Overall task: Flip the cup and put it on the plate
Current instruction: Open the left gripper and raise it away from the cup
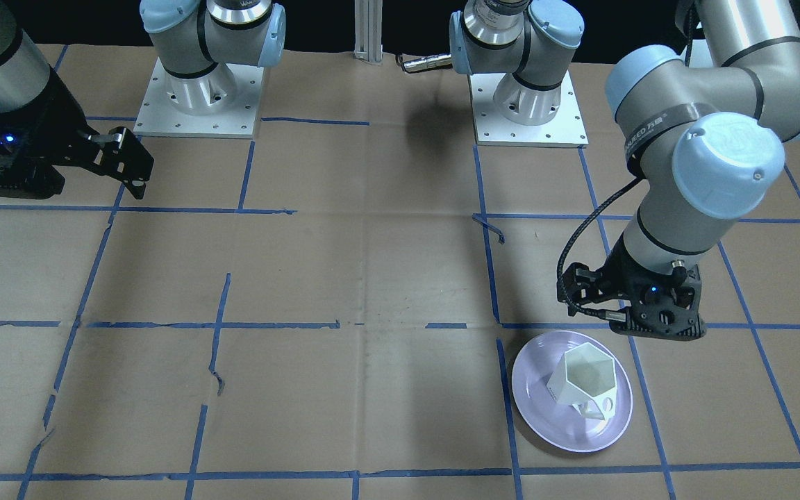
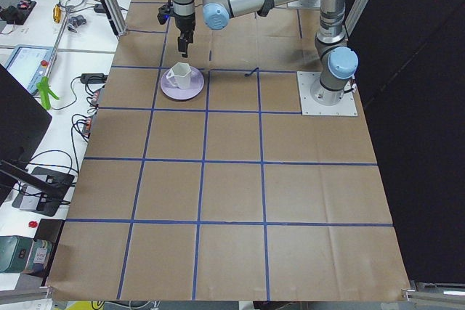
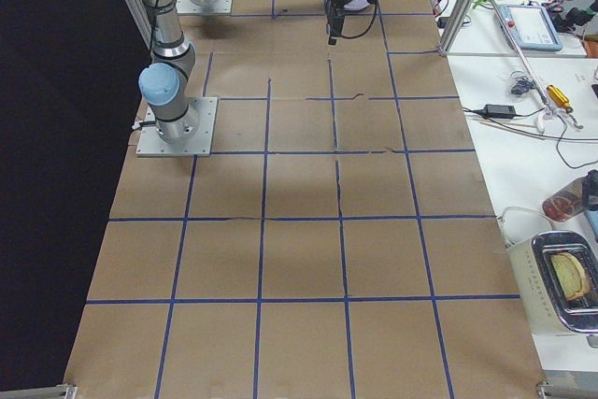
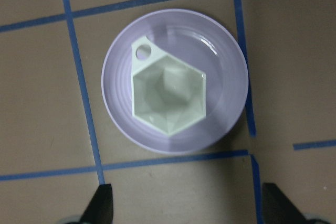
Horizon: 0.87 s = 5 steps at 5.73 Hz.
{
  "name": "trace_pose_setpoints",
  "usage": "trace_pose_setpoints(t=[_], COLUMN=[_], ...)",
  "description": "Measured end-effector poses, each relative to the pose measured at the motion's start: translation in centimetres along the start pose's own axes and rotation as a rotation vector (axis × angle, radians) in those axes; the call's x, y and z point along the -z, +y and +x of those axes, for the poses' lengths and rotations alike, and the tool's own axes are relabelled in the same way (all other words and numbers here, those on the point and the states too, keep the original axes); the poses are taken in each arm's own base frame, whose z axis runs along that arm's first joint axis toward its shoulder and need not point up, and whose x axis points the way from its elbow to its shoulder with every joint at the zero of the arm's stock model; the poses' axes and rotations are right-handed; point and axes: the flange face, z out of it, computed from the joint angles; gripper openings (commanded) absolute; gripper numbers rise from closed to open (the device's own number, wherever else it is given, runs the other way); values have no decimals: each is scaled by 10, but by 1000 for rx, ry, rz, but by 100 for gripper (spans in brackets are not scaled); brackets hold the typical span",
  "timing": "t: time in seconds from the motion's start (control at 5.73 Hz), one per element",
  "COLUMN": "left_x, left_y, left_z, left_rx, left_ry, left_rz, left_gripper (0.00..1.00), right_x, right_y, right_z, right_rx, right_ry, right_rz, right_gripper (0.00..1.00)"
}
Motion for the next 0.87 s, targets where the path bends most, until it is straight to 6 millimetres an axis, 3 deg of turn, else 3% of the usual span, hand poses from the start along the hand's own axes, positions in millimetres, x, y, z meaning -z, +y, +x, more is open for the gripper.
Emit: trace_pose_setpoints(t=[0.35,0.7,0.87], left_x=[67,89,96], left_y=[50,72,78], left_z=[42,91,97], left_rx=[76,93,91], left_ry=[29,61,65], left_rz=[-31,-24,-15], left_gripper=[99,99,99], right_x=[0,0,0], right_y=[0,0,0], right_z=[0,1,0], right_rx=[0,-1,0], right_ry=[0,0,0], right_rz=[0,0,0], right_gripper=[100,100,100])
